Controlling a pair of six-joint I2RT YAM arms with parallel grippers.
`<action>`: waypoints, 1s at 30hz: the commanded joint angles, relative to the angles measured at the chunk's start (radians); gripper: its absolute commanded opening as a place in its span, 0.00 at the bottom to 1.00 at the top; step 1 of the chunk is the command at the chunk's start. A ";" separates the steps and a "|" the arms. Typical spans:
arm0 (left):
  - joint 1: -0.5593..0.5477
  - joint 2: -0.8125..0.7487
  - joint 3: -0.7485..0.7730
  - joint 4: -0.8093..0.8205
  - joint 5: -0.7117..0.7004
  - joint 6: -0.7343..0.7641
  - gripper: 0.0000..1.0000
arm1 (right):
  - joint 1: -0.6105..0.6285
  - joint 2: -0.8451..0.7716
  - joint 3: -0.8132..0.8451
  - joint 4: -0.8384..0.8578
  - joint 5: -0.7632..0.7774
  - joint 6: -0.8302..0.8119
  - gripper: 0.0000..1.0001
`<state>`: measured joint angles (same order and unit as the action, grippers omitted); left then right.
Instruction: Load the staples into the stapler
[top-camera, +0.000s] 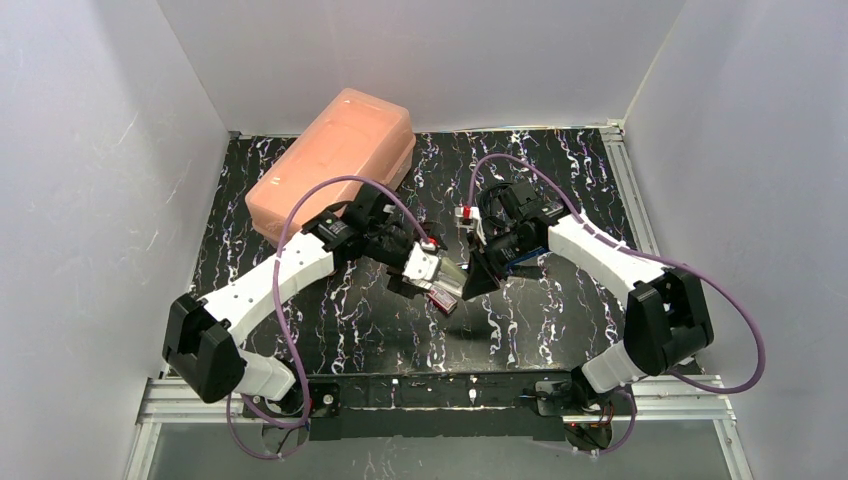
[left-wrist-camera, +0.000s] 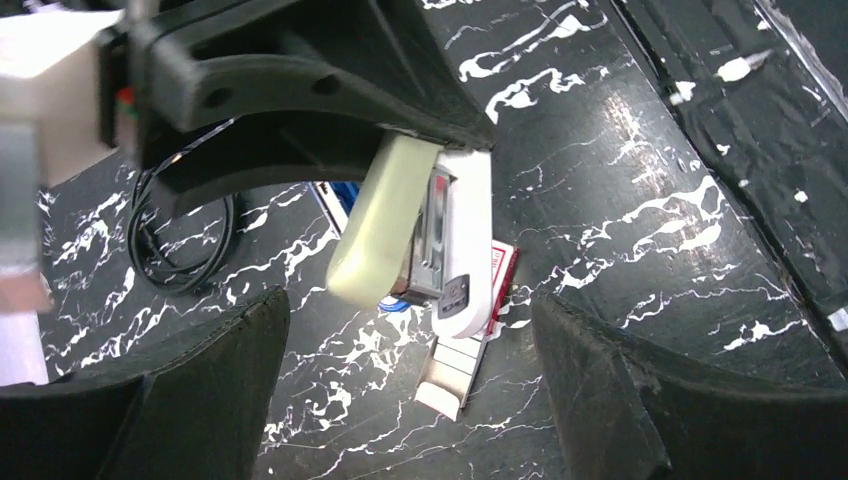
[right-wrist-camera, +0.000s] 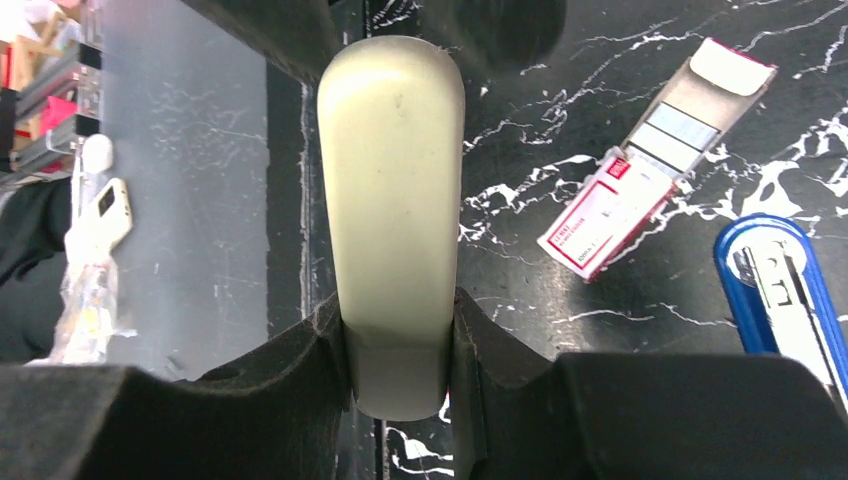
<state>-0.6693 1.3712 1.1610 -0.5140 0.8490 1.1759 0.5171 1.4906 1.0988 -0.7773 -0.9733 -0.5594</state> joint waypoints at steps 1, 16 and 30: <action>-0.043 0.028 0.053 -0.060 -0.056 0.121 0.90 | -0.003 0.019 0.030 0.012 -0.118 0.044 0.01; -0.131 0.038 0.042 0.022 -0.263 0.116 0.77 | -0.003 0.041 0.008 0.068 -0.140 0.102 0.01; -0.201 -0.006 -0.081 0.099 -0.432 0.150 0.00 | -0.002 0.026 -0.022 0.127 -0.116 0.148 0.01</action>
<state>-0.8520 1.3994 1.1179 -0.4538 0.4709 1.3151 0.5129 1.5364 1.0714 -0.6964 -1.0267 -0.4534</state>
